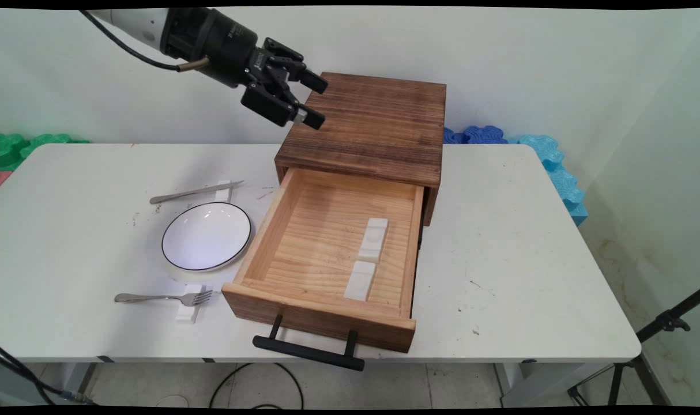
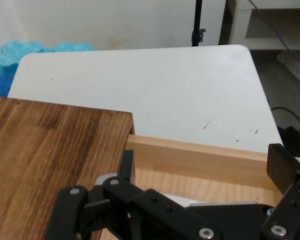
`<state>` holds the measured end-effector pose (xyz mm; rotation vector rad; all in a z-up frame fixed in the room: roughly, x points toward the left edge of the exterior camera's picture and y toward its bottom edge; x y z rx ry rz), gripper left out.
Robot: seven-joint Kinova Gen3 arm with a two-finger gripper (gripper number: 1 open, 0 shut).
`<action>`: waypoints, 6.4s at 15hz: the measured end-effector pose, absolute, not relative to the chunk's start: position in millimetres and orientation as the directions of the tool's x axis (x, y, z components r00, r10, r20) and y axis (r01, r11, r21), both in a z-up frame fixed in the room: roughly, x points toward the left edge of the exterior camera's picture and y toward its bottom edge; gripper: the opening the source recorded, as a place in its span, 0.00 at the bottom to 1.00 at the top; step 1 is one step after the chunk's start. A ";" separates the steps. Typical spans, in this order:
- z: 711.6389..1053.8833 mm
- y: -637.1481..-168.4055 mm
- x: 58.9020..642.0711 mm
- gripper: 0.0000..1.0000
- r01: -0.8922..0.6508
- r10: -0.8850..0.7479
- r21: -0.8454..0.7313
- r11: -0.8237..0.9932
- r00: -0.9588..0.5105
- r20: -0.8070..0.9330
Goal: Pick up the knife from the left of the white plate, then place the picked object into the drawer
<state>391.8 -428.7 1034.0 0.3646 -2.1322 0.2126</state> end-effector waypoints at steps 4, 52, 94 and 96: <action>1034.1 -430.9 405.4 1.00 -0.352 -0.178 -0.033 0.935 -0.550 0.816; 856.2 -463.1 622.5 1.00 -0.452 -0.369 -0.144 0.880 -0.843 0.390; 814.7 -472.4 620.7 0.00 -0.471 -0.395 -0.149 0.869 -0.844 0.363; 818.5 -471.3 621.4 0.00 -0.470 -0.394 -0.149 0.870 -0.844 0.364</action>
